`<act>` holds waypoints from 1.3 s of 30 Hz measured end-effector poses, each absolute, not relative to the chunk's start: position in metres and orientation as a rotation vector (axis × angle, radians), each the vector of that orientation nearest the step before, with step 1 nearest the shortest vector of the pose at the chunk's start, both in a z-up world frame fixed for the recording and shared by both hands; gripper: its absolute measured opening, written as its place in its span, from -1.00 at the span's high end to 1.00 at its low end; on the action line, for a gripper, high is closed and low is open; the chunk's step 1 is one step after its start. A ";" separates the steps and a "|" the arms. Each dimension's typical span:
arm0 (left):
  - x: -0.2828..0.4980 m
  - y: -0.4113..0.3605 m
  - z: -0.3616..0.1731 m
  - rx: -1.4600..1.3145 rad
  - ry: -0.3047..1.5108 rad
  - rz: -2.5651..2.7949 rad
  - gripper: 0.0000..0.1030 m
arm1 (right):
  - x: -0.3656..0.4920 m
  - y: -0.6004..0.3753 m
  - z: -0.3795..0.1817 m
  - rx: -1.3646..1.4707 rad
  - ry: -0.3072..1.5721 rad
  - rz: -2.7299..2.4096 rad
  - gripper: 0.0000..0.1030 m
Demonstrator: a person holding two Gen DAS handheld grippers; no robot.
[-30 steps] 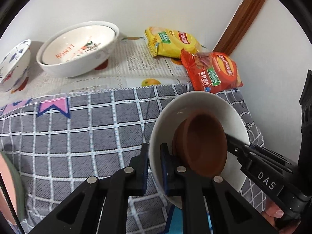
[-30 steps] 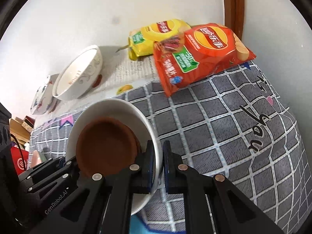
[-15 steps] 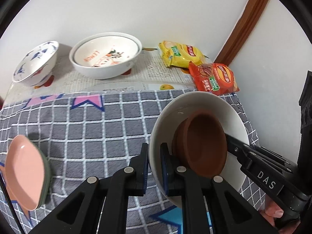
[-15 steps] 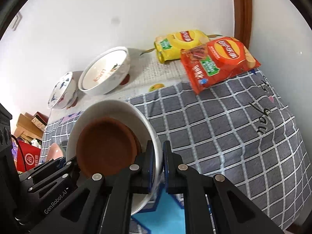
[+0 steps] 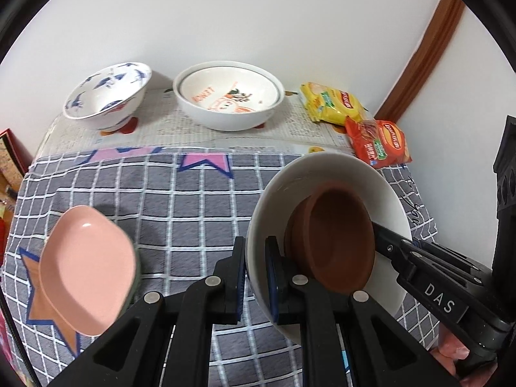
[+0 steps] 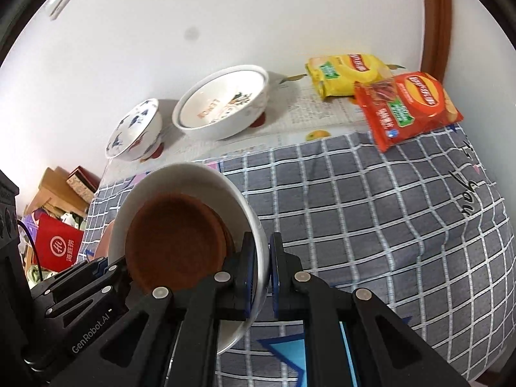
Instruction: Organize plates and bowls
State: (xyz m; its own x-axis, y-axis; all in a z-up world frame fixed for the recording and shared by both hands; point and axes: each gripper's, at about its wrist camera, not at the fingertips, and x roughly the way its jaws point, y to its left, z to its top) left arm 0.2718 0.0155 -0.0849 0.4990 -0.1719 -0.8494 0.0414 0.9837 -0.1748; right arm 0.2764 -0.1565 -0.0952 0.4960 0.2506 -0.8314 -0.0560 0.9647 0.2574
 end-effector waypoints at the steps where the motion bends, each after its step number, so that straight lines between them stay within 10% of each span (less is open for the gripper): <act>1: 0.270 0.020 -0.085 -0.142 1.040 -0.125 0.77 | 0.276 -0.152 -0.095 0.205 1.038 0.192 0.82; 39: 0.240 0.233 -0.129 -0.314 1.072 0.129 0.77 | 0.292 0.076 -0.149 0.059 1.152 0.433 0.83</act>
